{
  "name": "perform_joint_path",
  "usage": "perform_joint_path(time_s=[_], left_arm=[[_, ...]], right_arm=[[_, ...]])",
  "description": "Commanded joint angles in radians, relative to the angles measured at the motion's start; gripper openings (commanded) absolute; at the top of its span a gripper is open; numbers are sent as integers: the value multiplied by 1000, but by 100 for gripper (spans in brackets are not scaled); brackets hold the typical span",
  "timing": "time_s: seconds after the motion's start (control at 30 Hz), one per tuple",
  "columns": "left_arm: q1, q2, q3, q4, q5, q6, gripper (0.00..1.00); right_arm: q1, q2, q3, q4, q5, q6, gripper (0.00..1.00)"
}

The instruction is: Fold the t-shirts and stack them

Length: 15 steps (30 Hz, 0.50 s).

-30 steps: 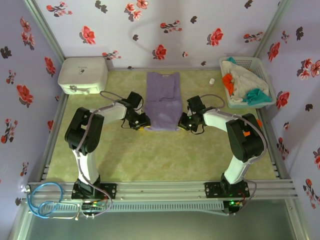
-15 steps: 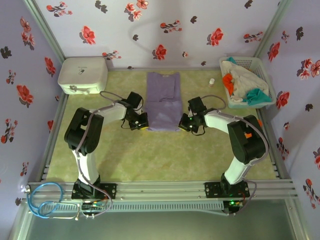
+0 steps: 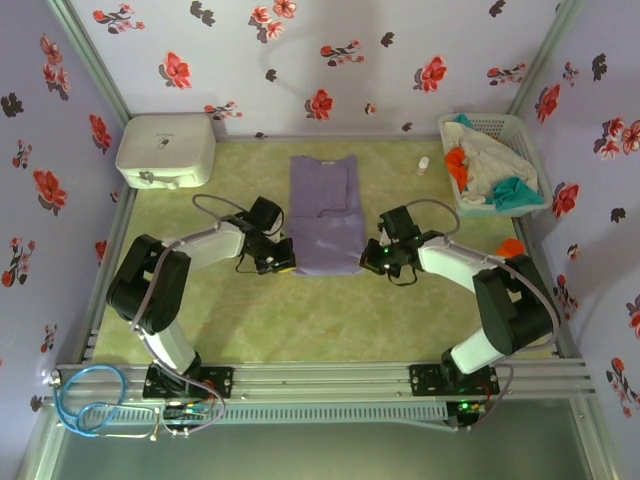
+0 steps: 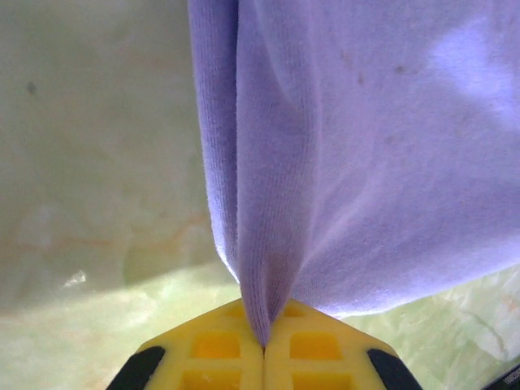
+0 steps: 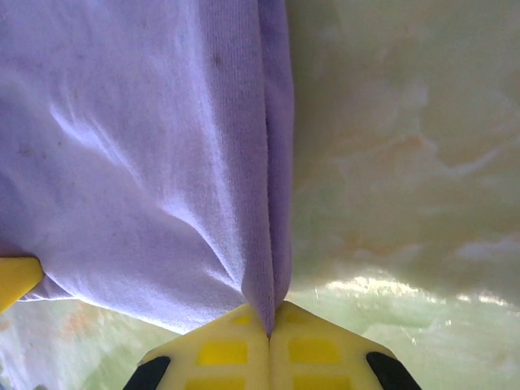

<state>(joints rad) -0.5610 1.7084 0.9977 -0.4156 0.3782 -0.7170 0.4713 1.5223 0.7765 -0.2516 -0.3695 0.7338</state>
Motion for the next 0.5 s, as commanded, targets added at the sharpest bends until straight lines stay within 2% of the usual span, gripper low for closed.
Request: perform_joint_path(time_s=[0.0,0.27,0.47], left_arm=[[-29,-55,-43,7,8,-55,0],[-87,-219,-106,-46,-29,-147,0],[-89,-268,-77,-147,-25,-122,0]], right_arm=[[24,-55,-37,-20,14,17,0],[69,-232,-57,-156,68,73,0],[69,-328,-47,-212,109,99,0]])
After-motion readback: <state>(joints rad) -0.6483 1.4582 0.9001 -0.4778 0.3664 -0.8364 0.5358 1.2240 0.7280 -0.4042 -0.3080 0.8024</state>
